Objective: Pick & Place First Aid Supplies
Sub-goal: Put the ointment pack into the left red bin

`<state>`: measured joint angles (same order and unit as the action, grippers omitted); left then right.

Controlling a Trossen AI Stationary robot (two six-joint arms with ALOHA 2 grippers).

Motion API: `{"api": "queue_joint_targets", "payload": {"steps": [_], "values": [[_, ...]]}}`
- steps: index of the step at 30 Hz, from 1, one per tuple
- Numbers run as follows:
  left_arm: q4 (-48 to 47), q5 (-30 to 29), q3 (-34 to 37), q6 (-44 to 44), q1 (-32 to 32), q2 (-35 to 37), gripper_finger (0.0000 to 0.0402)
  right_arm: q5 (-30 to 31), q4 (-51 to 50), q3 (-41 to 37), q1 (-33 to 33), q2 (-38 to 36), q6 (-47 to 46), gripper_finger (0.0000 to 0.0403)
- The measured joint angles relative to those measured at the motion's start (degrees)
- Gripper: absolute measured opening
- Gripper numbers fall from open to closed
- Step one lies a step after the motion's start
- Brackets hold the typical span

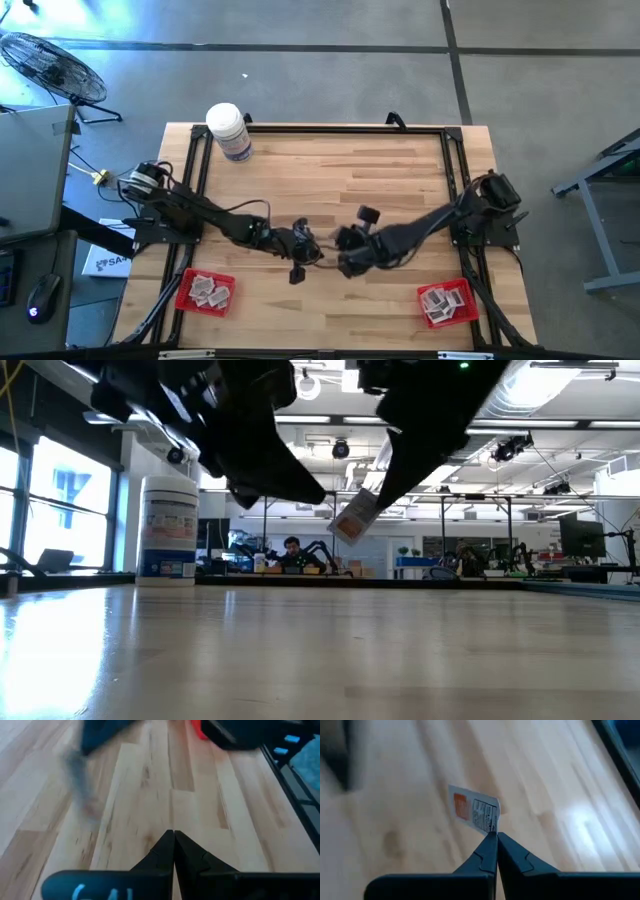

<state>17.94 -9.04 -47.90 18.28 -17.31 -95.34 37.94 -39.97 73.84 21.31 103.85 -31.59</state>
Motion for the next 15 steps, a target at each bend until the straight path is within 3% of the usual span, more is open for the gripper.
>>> {"api": "queue_joint_targets", "payload": {"steps": [8, 15], "values": [[2.77, -3.24, -0.07, 0.64, 0.10, -3.67, 0.0015, 4.16, 3.40, -4.03, 4.83, 0.01, 2.39, 0.0001], [7.59, -6.33, -0.13, 1.18, 0.10, -5.04, 0.0108, 3.75, 7.19, -5.38, 6.51, 0.01, 2.07, 0.0001]]}}
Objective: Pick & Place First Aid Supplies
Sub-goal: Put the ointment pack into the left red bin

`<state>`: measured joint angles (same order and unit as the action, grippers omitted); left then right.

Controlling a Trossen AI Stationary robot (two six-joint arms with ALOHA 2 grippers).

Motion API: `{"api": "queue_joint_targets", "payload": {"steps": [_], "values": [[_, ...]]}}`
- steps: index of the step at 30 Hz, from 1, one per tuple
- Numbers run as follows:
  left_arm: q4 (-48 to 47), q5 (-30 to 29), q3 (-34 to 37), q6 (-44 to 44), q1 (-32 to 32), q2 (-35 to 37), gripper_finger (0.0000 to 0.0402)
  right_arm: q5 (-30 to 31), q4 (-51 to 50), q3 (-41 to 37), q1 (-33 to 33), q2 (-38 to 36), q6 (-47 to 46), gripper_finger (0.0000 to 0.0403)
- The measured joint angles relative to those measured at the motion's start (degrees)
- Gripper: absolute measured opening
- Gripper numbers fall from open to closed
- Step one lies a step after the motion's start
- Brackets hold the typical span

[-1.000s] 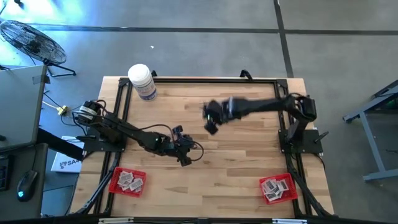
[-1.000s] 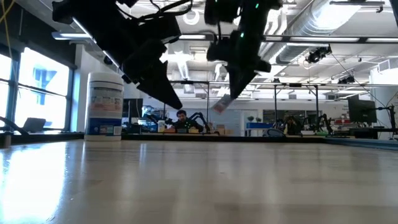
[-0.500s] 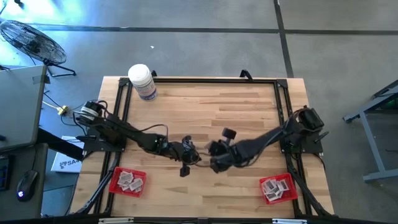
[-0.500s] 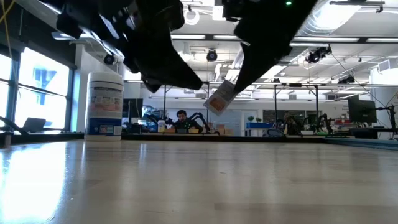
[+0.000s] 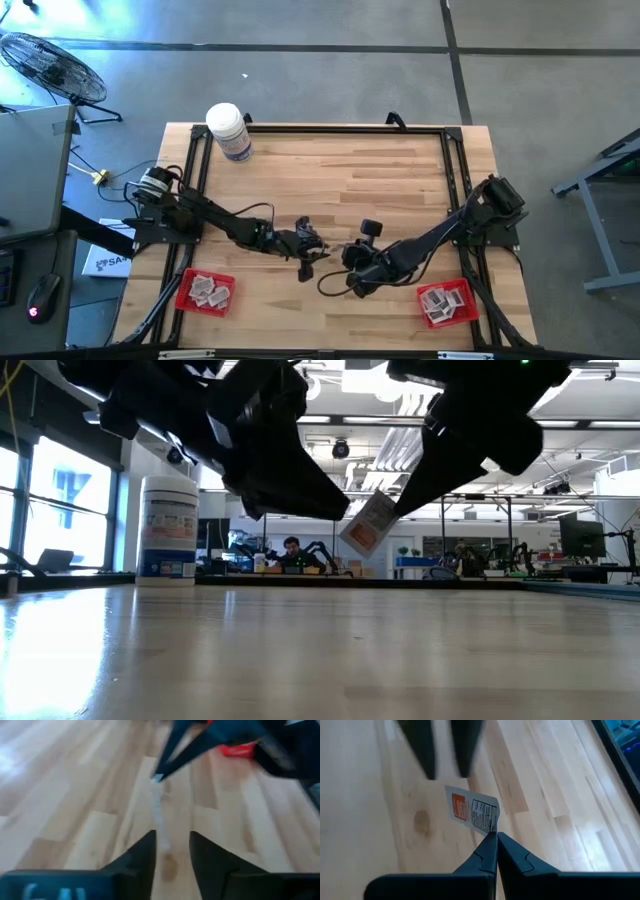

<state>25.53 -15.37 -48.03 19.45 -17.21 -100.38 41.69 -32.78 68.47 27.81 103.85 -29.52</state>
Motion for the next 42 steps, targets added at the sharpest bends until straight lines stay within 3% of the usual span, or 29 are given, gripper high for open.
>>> {"api": "queue_joint_targets", "payload": {"steps": [6, 19, 24, 31, 37, 42], "values": [[0.32, -4.50, 0.04, -1.19, 0.04, 0.00, 0.0155, 0.37, 1.43, 0.00, 0.52, 0.00, -0.03, 0.0001], [1.71, -3.66, 0.04, -1.04, 0.00, 0.00, 0.0157, 0.57, 9.00, 0.00, 0.33, 0.00, 4.94, 0.0001], [1.56, -3.66, 0.04, -1.05, 0.00, 0.00, 0.0117, 0.36, 8.93, 0.00, 0.31, 0.00, 4.05, 0.0002], [1.56, -3.18, 0.04, -0.99, -0.04, 0.00, 0.0014, 0.18, 8.93, 0.02, 0.31, 0.00, 3.83, 0.0002], [1.56, -3.22, 0.04, -0.56, -0.04, 0.00, 0.0010, 0.06, 8.95, 0.04, 0.31, 0.00, 1.93, 0.0005], [1.32, -3.42, 0.04, -0.92, -0.04, 0.00, 0.0003, -3.04, 8.60, 0.04, 0.43, -1.83, 1.29, 0.0034]]}}
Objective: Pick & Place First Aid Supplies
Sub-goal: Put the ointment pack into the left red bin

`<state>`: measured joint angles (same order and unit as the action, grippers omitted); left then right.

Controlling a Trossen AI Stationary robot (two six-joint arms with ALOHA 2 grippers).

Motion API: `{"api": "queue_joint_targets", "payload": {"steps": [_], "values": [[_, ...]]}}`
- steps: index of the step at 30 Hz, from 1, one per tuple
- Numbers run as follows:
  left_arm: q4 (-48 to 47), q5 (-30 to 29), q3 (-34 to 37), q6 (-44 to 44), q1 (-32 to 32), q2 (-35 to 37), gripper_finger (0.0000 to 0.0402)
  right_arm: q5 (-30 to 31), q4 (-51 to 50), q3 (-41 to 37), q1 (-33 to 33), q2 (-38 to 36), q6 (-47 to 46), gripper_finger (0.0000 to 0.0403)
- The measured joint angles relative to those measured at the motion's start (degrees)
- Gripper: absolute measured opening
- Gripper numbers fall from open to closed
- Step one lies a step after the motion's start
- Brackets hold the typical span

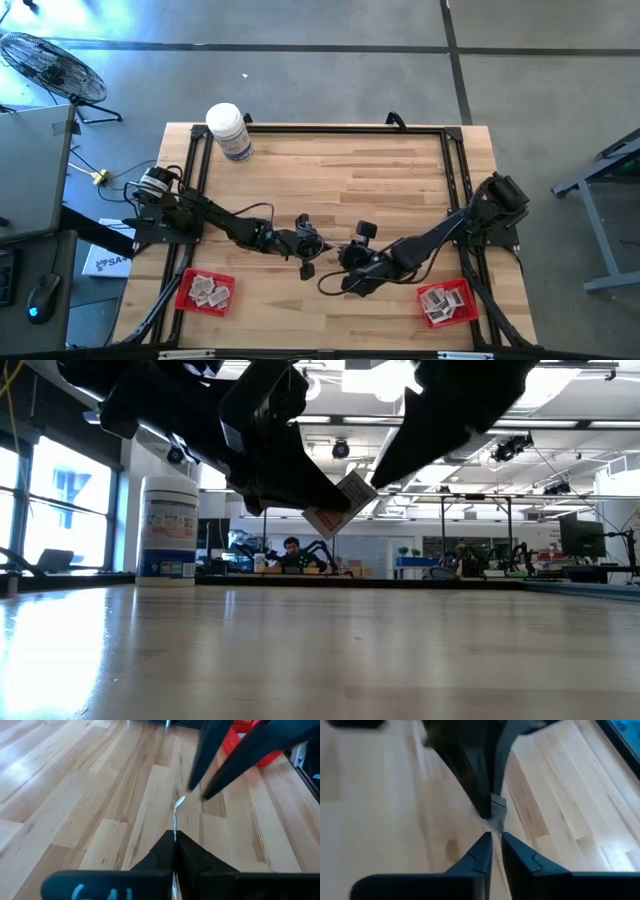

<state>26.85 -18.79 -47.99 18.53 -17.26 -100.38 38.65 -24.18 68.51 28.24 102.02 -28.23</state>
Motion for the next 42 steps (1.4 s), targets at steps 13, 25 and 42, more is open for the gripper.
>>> {"api": "queue_joint_targets", "payload": {"steps": [13, 25, 42], "values": [[-34.22, 4.95, -0.09, 1.24, -7.38, 21.62, 0.0000, 2.97, -4.35, 0.11, 3.15, -9.93, -0.22, 0.0112], [-76.64, 22.31, -0.09, 44.12, -26.10, 39.72, 0.0000, 4.29, -2.09, 0.04, 3.55, -8.24, -0.24, 0.0113], [-74.99, 24.16, -0.02, 49.75, -37.53, 24.18, 0.0000, 5.40, -0.81, 0.00, 3.53, -8.20, -0.44, 0.0113]]}}
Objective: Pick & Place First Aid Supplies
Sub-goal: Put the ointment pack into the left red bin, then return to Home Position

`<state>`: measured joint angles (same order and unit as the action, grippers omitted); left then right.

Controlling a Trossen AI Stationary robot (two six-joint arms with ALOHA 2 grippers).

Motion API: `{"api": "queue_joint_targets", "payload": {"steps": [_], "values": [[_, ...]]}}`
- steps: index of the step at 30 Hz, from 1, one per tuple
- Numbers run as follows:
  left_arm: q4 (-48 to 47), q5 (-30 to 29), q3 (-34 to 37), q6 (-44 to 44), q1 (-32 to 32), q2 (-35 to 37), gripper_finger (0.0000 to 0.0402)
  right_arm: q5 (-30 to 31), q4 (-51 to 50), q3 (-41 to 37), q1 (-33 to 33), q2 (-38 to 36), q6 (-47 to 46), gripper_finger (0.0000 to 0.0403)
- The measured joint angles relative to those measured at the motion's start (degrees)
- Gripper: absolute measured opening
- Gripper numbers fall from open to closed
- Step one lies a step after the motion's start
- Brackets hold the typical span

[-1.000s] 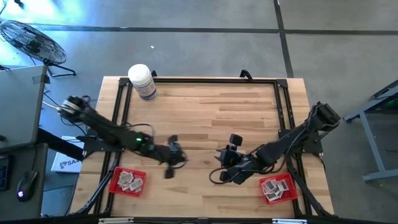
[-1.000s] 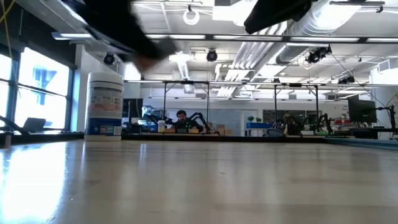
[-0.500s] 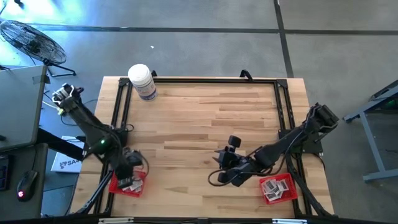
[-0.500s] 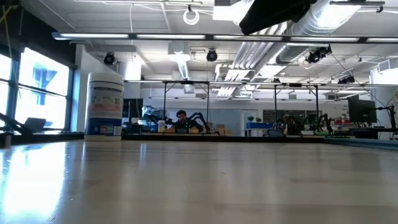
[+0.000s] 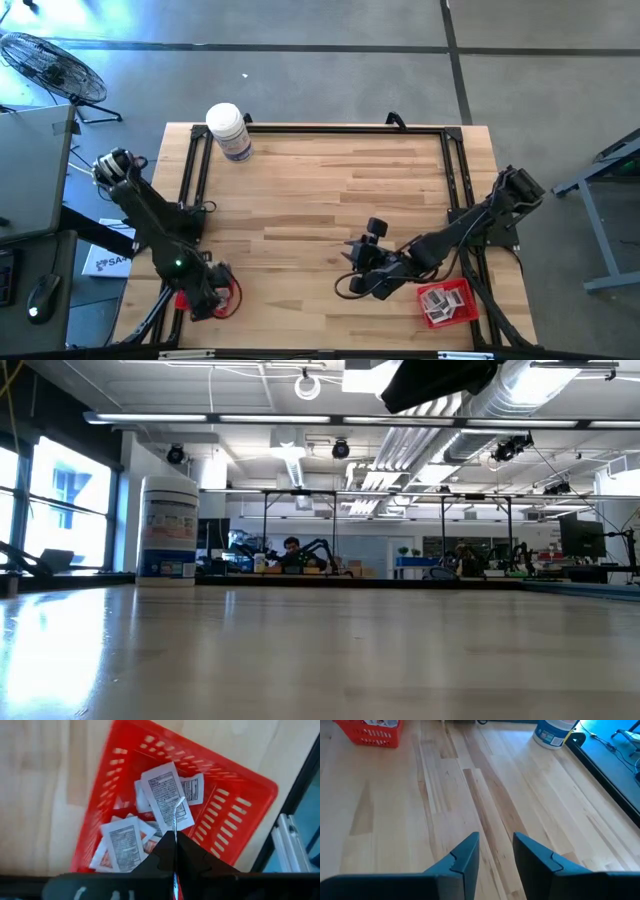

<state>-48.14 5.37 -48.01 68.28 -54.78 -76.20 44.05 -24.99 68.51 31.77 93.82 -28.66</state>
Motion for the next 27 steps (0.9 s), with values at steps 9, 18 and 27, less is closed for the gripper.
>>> {"api": "queue_joint_targets", "payload": {"steps": [9, 18, 27], "values": [[3.86, 1.46, 0.02, 2.48, 0.02, -7.27, 0.0002, 0.12, 0.63, 0.00, 0.00, 0.00, 0.44, 0.0113], [0.19, -2.18, 0.00, 2.66, 0.07, -7.70, 0.0069, 0.37, 0.60, 0.00, -0.26, -0.02, 0.48, 0.0113], [-3.47, 3.80, -0.65, -1.34, 6.98, -7.11, 0.0118, 0.53, 0.50, 0.00, -0.26, -0.02, 0.63, 0.0113]]}}
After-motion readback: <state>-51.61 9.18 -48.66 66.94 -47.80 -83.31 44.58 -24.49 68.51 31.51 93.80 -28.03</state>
